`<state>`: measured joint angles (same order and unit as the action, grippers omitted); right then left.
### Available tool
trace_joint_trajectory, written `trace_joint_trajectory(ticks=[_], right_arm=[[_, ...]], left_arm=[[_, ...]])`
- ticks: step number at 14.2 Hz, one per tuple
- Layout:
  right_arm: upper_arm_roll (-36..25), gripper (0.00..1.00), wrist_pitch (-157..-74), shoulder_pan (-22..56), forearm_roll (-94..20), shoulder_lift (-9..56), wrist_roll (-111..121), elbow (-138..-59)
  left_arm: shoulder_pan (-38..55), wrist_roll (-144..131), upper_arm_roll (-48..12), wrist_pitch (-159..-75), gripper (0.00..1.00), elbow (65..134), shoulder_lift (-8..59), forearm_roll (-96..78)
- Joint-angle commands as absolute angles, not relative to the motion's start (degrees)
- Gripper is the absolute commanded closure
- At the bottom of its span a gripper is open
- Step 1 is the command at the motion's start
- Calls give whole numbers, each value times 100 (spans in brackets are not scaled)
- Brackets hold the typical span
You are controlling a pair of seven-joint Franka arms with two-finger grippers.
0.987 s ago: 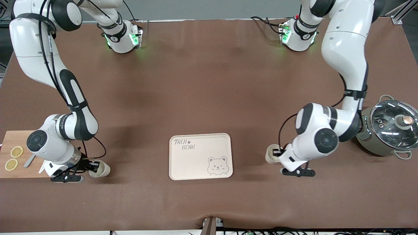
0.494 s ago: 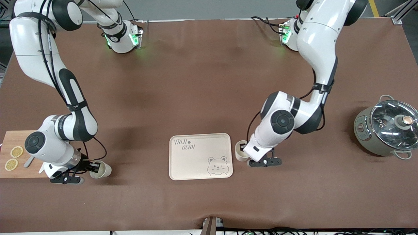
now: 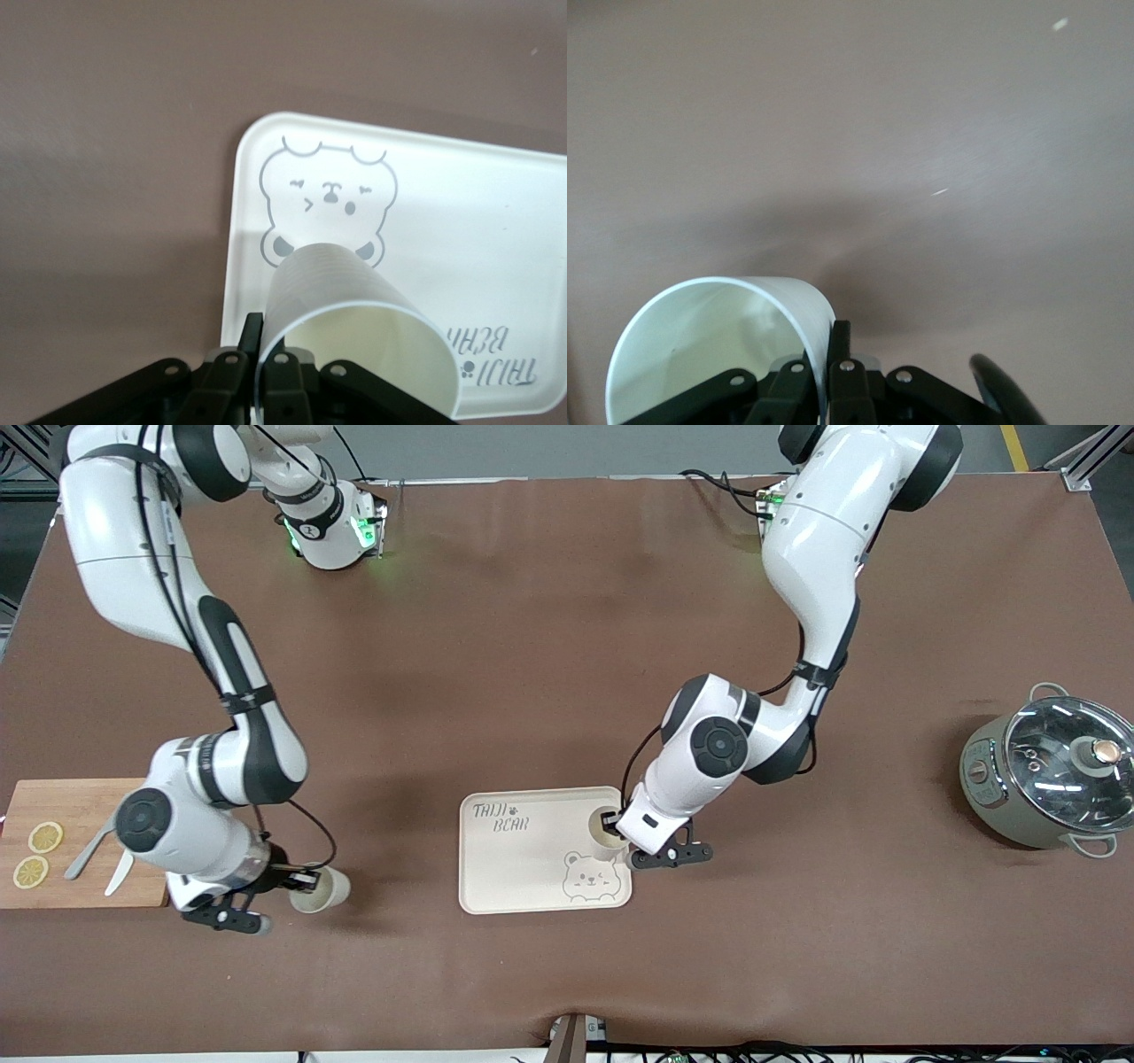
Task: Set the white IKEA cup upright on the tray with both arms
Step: 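Lower the left cup onto the tray while the right gripper carries its cup over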
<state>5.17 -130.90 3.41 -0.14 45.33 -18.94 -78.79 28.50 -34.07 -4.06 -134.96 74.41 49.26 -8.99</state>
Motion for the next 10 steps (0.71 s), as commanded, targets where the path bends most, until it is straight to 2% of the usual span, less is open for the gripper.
trace_joint_trajectory(ticks=[1,10], right_arm=[[466,100,-13008,737,26,4500,-2669,-7849],[422,100,-13034,1889,53,4561,-4692,-7673]], left_arm=[[2874,-3480,-352,-13562,100,7348,5159,-1011],[2909,-3629,-352,-13553,100,7365,5309,-1011]])
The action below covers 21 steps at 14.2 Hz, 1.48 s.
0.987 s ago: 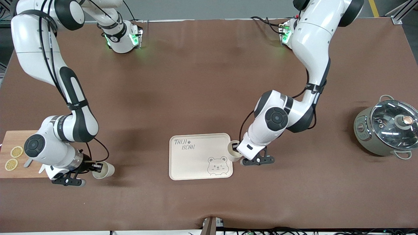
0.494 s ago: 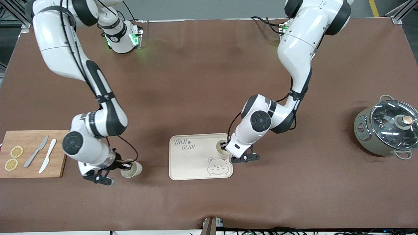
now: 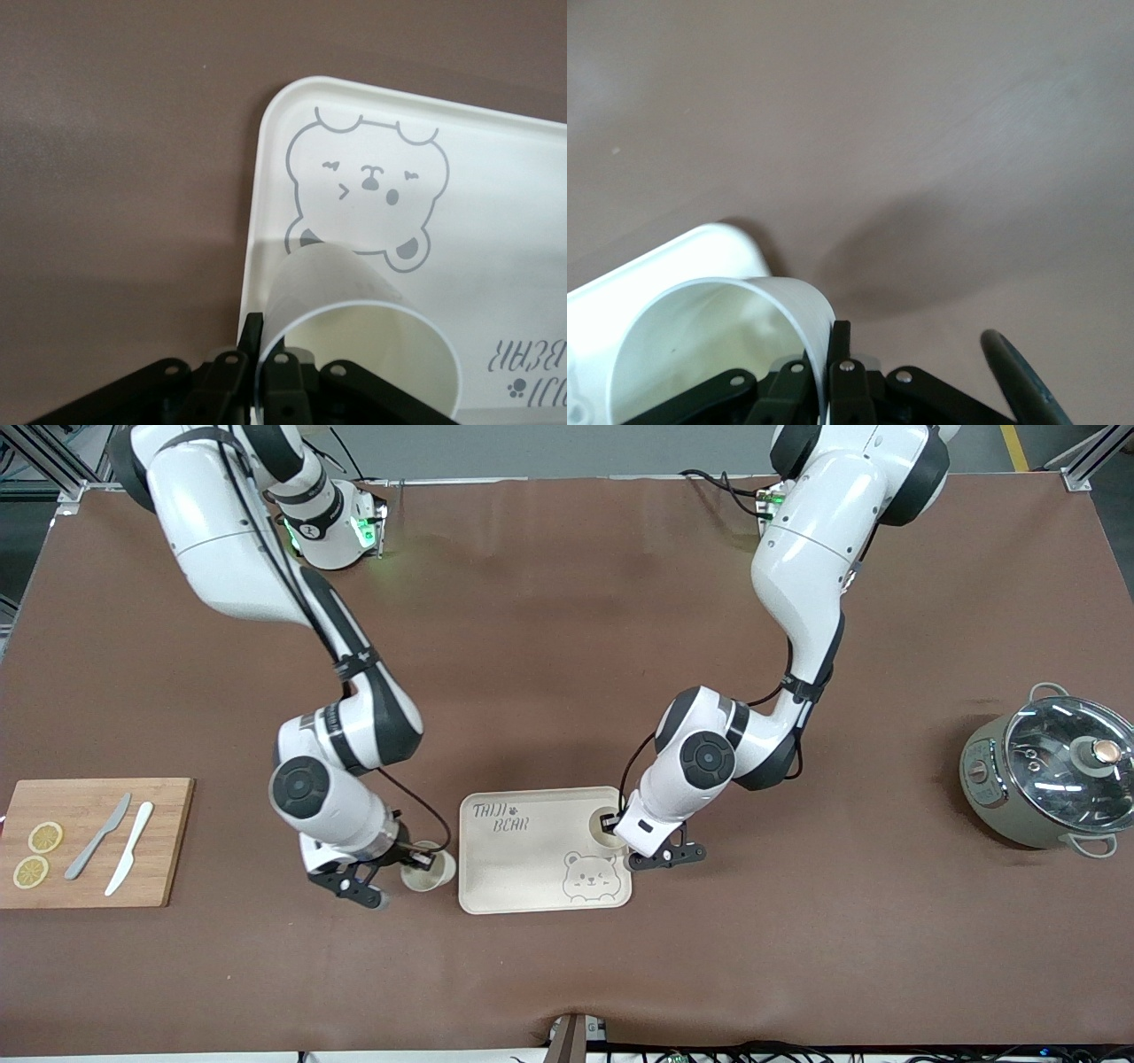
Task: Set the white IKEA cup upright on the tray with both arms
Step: 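Lower the left cup onto the tray while the right gripper carries its cup over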
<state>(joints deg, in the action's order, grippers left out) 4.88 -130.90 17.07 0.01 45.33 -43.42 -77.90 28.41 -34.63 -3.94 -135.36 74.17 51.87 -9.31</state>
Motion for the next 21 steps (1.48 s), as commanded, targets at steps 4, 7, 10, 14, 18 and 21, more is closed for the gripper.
trace_joint_trajectory(ticks=[4,7,10,14,18,21], right_arm=[[325,100,-13104,2285,386,4693,-5254,-7682],[325,100,-13253,2391,404,4807,-5396,-7682],[316,100,-13446,2496,413,4939,-5528,-7673],[316,100,-13518,2514,439,4992,-5528,-7682],[316,100,-13518,2505,439,5001,-5537,-7682],[316,55,-13500,2505,448,5001,-5520,-7682]], left_arm=[[2997,-3612,-343,-13562,0,7348,5309,-1002],[3006,-3621,-299,-13562,0,7348,5291,-993],[2988,-3612,-290,-13430,0,7348,5160,-984],[2953,-3604,-150,-13053,0,7348,4818,-949],[2909,-3577,-97,-12535,0,7356,4176,-713],[2839,-3534,131,-12148,0,7391,3789,-467]])
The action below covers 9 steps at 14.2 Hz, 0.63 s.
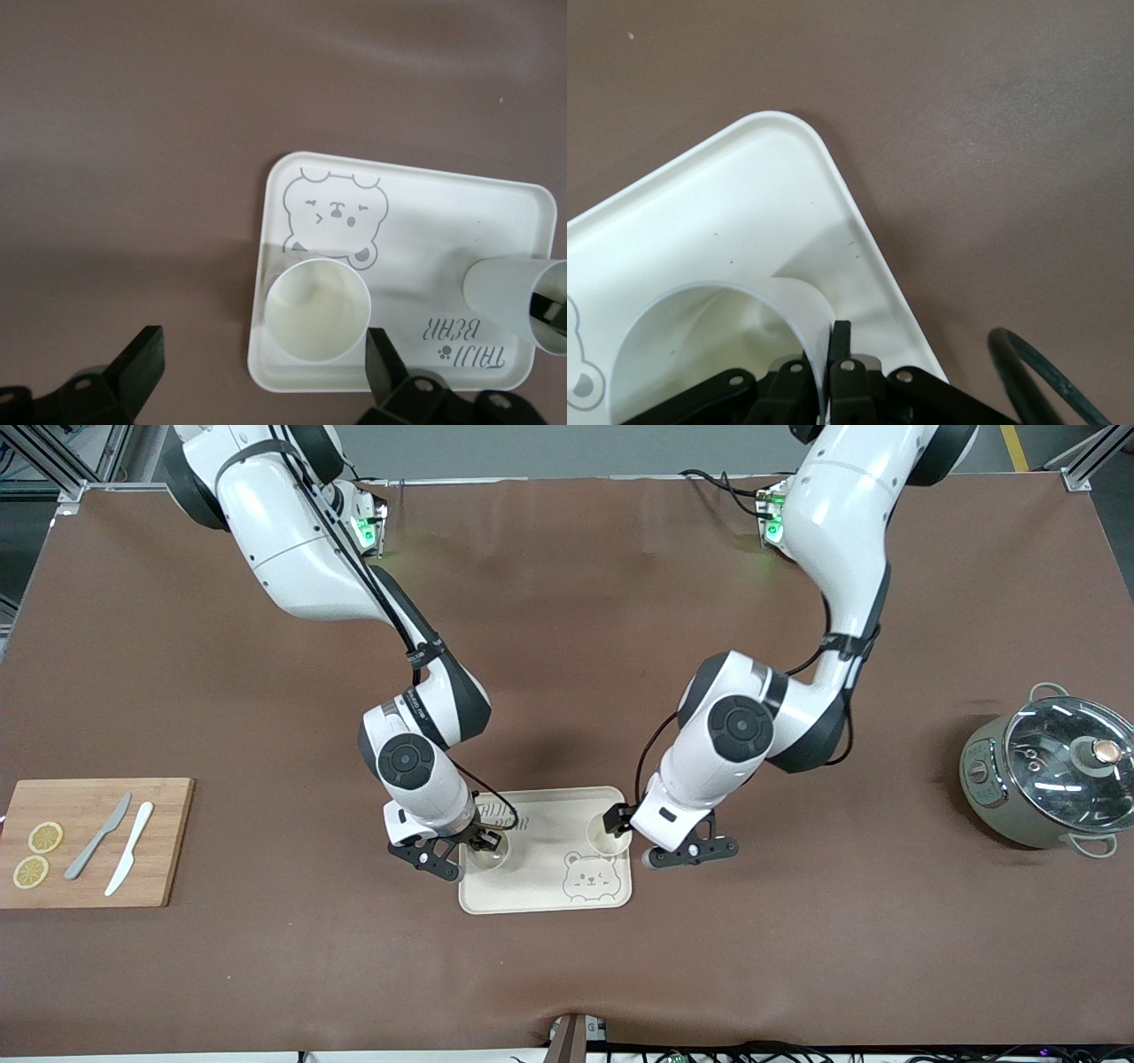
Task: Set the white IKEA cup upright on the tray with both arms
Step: 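Lower the left cup onto the tray while the right gripper carries its cup over, then open the left gripper and lift it off the upright cup, then set the right cup on the tray and open the right gripper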
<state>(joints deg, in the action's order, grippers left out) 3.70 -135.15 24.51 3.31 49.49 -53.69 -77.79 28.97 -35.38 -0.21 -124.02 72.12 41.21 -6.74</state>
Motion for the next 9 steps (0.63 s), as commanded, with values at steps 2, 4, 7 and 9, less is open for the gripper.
trace_joint_trajectory(ticks=[2,4,7,9], right_arm=[[316,9,-13491,2505,448,4983,-5502,-7682],[316,0,-13447,2496,440,4931,-5493,-7682],[334,0,-13403,2400,404,4782,-5397,-7682],[343,0,-13071,2347,404,4624,-5239,-7673]], left_arm=[[2620,-3306,141,-11753,0,7400,3569,-448],[2392,-2972,149,-11349,0,7409,3367,-448],[2067,-2367,158,-10943,0,7435,3138,-422],[1864,-2014,158,-10645,0,7462,2963,-326]])
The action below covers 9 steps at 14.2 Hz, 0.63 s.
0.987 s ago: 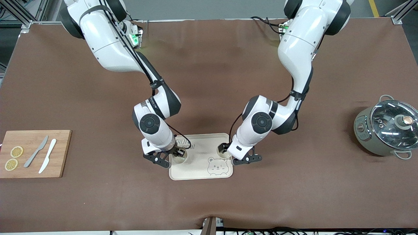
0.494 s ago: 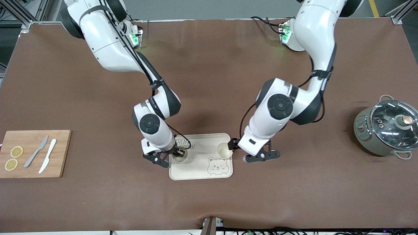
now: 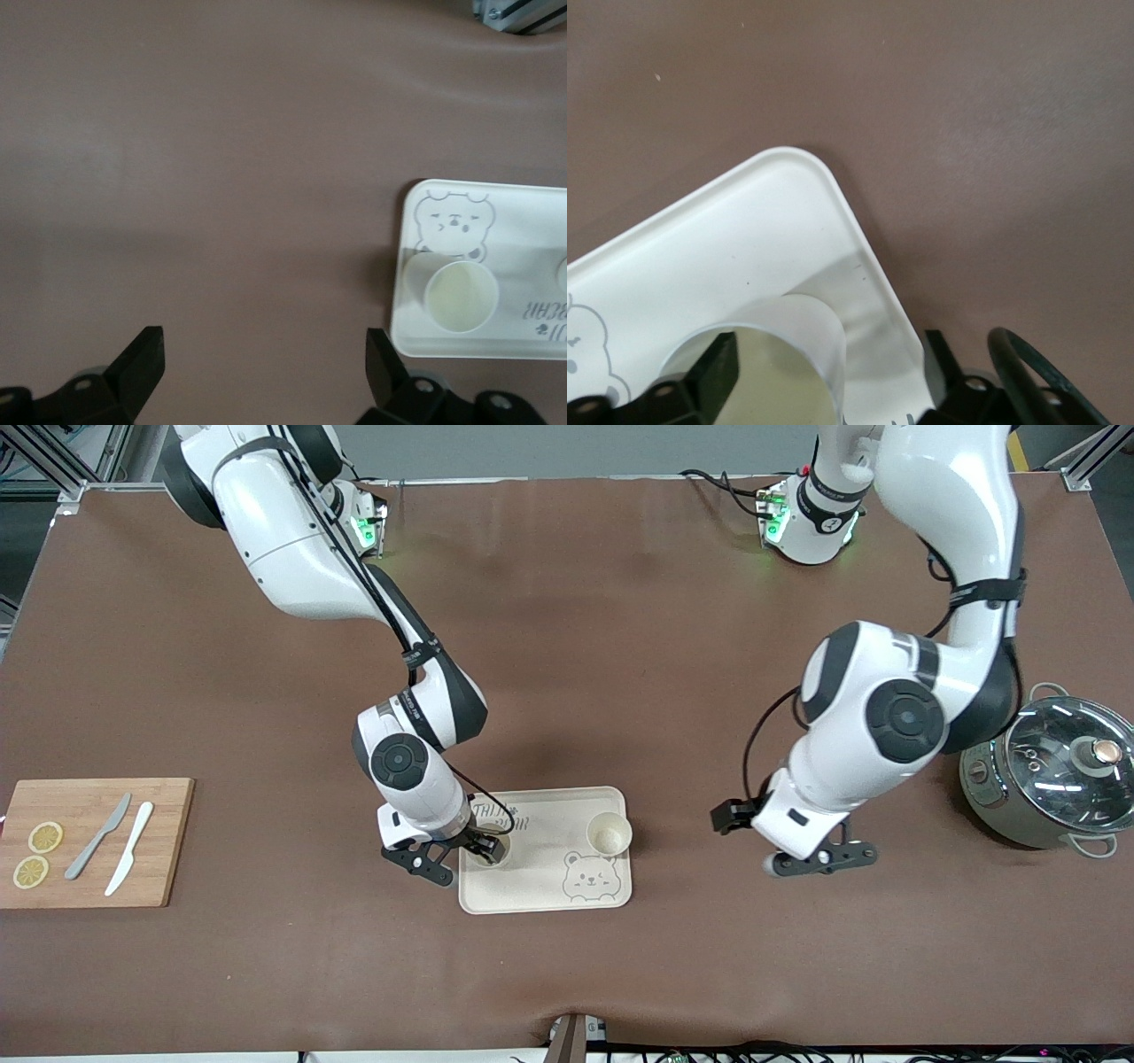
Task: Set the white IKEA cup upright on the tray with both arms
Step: 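Set the right cup on the tray and open the right gripper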
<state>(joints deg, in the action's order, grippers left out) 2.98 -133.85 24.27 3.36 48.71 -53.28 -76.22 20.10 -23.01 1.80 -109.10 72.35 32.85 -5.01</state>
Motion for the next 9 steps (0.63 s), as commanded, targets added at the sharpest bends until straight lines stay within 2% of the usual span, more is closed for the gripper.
trace_joint_trajectory(ticks=[1,9], right_arm=[[334,0,-12852,2329,396,4458,-5186,-7682],[387,0,-10313,2294,299,2560,-4835,-7699]], left_arm=[[1759,-1926,158,-10400,0,7471,2875,-299],[985,-1109,158,-9440,0,7778,2058,69]])
